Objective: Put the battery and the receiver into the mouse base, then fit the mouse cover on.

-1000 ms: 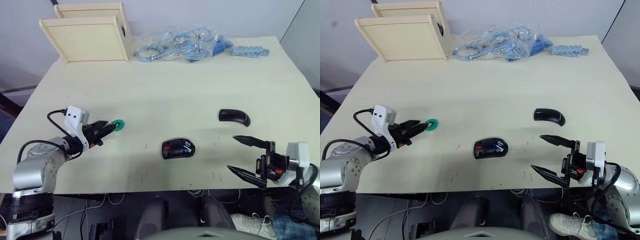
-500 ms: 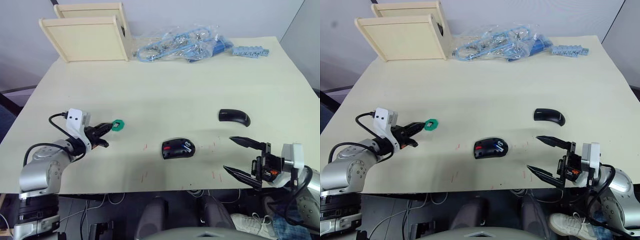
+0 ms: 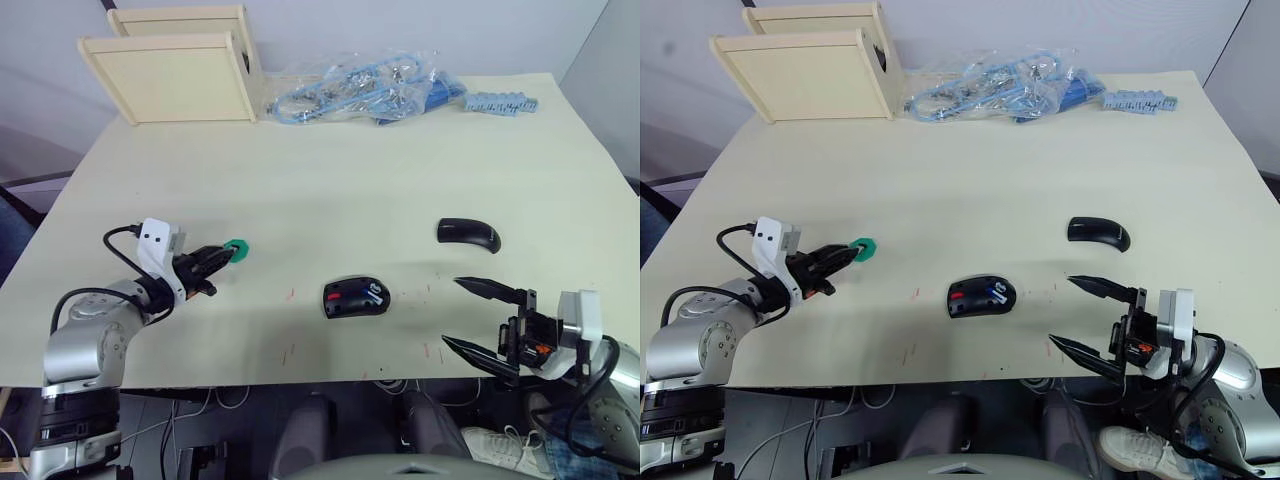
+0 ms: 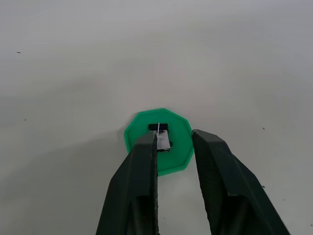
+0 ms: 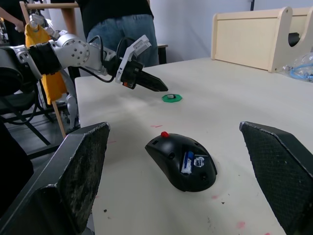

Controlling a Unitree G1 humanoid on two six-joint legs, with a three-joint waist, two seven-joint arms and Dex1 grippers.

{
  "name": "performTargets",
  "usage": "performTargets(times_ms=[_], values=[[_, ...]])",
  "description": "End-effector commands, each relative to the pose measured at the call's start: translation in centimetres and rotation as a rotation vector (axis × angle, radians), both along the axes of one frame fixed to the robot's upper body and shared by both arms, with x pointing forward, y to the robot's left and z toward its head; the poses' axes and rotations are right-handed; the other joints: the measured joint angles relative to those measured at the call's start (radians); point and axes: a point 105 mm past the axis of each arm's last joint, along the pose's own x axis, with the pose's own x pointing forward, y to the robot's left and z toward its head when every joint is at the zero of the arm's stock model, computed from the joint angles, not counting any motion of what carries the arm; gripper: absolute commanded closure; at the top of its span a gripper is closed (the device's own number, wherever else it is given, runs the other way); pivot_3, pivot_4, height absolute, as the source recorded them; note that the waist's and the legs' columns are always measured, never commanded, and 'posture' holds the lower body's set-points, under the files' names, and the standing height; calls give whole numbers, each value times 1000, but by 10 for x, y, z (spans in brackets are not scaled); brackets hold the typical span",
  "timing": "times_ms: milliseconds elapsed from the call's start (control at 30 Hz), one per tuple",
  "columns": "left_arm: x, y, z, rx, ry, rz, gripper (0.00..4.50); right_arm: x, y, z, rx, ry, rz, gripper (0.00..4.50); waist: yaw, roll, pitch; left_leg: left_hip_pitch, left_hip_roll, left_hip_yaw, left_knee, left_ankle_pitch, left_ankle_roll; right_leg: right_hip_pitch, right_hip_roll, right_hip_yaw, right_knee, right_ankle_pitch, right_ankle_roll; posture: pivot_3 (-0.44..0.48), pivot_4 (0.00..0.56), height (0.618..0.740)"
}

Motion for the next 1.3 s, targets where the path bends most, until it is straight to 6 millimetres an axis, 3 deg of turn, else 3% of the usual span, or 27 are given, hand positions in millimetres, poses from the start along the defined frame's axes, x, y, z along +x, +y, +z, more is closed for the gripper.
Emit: performTargets(times_ms=[33, 1300], values=[[0, 5, 6, 26, -31, 1, 3525, -4, 2, 7, 8, -37, 8, 0, 0, 0, 0, 0, 0, 0, 0, 0, 0, 0, 0, 0, 0, 0, 0, 0, 150, 740], [18, -2, -5, 123, -17, 18, 3525, -6, 4, 5, 12, -20, -8, 0, 0, 0, 0, 0, 0, 0, 0, 0, 0, 0, 0, 0, 0, 0, 0, 0, 150, 740]])
